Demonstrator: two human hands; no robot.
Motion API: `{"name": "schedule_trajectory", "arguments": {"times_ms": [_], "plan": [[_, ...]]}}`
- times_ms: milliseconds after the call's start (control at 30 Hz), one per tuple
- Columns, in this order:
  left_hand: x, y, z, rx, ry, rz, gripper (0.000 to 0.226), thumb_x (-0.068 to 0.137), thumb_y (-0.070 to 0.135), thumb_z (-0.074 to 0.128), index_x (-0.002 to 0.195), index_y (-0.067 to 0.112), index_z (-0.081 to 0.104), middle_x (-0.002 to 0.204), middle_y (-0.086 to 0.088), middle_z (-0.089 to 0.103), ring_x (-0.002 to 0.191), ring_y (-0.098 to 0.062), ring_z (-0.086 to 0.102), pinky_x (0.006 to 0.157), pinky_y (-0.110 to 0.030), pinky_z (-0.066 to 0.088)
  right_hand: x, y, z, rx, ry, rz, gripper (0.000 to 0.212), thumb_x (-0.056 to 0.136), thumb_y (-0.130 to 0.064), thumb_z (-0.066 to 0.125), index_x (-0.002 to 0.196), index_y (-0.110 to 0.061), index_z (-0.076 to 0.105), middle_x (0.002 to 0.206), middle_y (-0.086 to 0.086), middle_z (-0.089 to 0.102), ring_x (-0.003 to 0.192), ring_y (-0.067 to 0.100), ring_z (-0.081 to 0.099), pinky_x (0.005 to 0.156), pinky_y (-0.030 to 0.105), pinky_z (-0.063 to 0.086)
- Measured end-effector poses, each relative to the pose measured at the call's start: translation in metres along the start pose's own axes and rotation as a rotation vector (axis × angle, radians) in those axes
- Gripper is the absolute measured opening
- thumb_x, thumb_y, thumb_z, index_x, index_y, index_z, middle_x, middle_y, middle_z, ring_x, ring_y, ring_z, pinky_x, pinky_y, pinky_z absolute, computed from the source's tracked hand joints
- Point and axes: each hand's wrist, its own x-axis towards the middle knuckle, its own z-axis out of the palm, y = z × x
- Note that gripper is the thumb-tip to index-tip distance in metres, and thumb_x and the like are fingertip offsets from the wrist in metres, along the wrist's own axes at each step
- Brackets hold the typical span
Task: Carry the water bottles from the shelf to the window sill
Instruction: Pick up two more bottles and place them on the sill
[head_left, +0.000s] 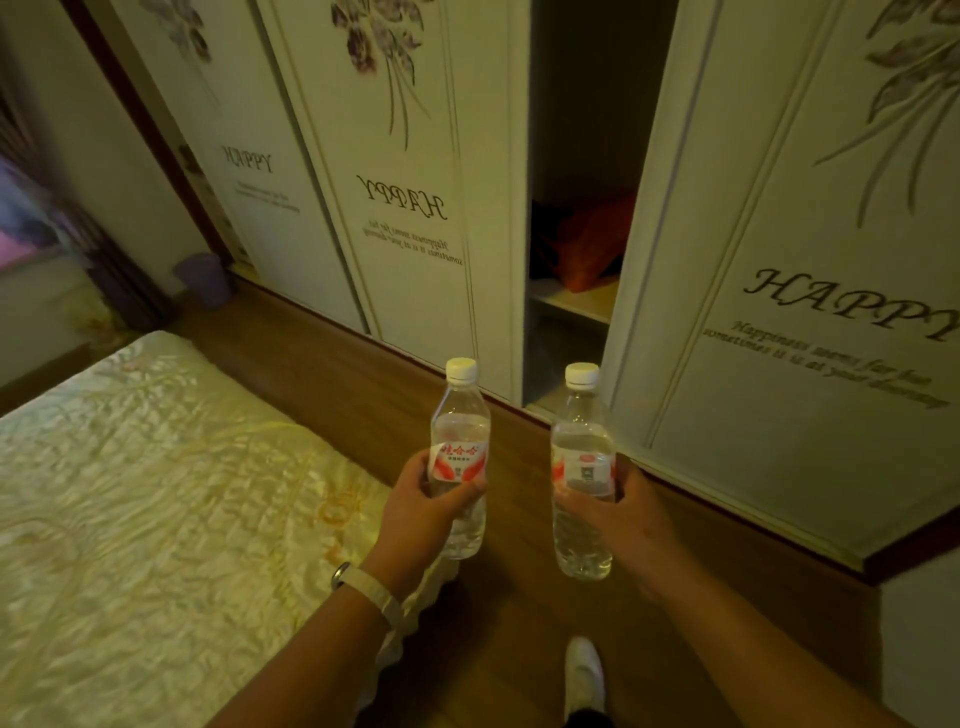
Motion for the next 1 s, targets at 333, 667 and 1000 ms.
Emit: {"name": "schedule_trajectory", "arguments": {"times_ms": [333, 667, 1000], "plan": [[0.113, 0.051, 0.072, -0.015, 0.127, 0.004, 0.069, 0.056, 0.044, 0.089, 0.117, 0.026, 0.062, 0.102, 0.002, 0.077, 0.09, -0.016, 0.076, 0.072, -0.031, 0.06, 0.162, -0.084, -0.048, -0.096, -0.142, -0.136, 0.056, 0.078, -0.036, 0.08, 0.124, -0.032, 0.049, 0.12, -0.001, 0.062, 0.107, 0.022, 0.062, 0.096, 0.048, 0.052], [0.201, 0.065, 0.07, -0.021, 0.214, -0.012, 0.065, 0.061, 0.038, 0.087, 0.119, 0.022, 0.061, 0.105, -0.001, 0.077, 0.092, -0.019, 0.076, 0.076, -0.036, 0.061, 0.264, -0.11, -0.022, -0.082, -0.26, -0.148, 0.055, 0.072, -0.04, 0.083, 0.115, -0.039, 0.048, 0.1, -0.022, 0.057, 0.087, 0.0, 0.057, 0.064, 0.018, 0.045], [0.348, 0.055, 0.027, -0.121, 0.252, -0.04, 0.056, 0.064, 0.033, 0.086, 0.115, 0.024, 0.063, 0.105, -0.001, 0.077, 0.094, -0.019, 0.075, 0.079, -0.037, 0.06, 0.391, -0.14, 0.045, -0.163, -0.301, -0.114, 0.045, 0.069, -0.043, 0.083, 0.1, -0.048, 0.051, 0.1, -0.02, 0.065, 0.087, -0.001, 0.064, 0.061, 0.014, 0.047]]}}
